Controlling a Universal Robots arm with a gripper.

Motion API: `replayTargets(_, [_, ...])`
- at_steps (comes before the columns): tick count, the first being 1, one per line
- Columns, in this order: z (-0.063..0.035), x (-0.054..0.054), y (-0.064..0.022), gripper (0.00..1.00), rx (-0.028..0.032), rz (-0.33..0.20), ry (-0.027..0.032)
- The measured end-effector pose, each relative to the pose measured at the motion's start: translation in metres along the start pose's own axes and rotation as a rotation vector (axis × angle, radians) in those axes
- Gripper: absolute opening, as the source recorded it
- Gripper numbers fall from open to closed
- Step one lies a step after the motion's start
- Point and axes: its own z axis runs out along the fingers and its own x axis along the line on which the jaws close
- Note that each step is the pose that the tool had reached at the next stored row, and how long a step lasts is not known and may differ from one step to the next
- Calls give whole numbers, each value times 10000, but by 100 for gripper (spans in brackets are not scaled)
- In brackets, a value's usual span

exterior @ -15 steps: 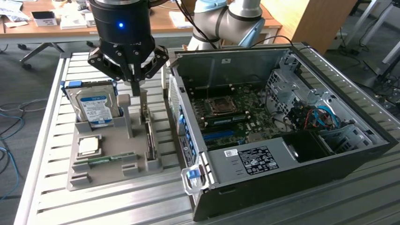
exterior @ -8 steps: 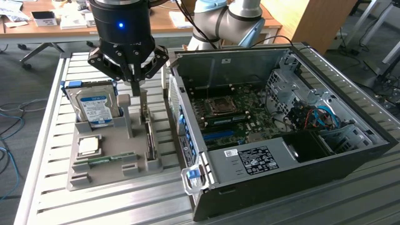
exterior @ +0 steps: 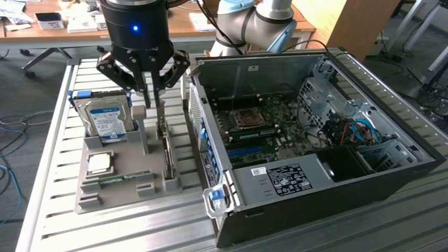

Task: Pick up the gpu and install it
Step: 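Pick up the gpu and move the gpu toward the slot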

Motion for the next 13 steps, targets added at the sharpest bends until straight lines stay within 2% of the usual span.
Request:
replayTargets(1, [0, 0, 0, 29, 0, -1, 0])
replayTargets(3, [0, 0, 0, 29, 0, -1, 1])
replayTargets(4, [0, 0, 0, 35, 0, 0, 0])
replayTargets(5, [0, 0, 0, 35, 0, 0, 0])
replayTargets(6, [0, 0, 0, 42, 0, -1, 0])
replayTargets(13, [12, 0, 0, 42, -1, 0, -1])
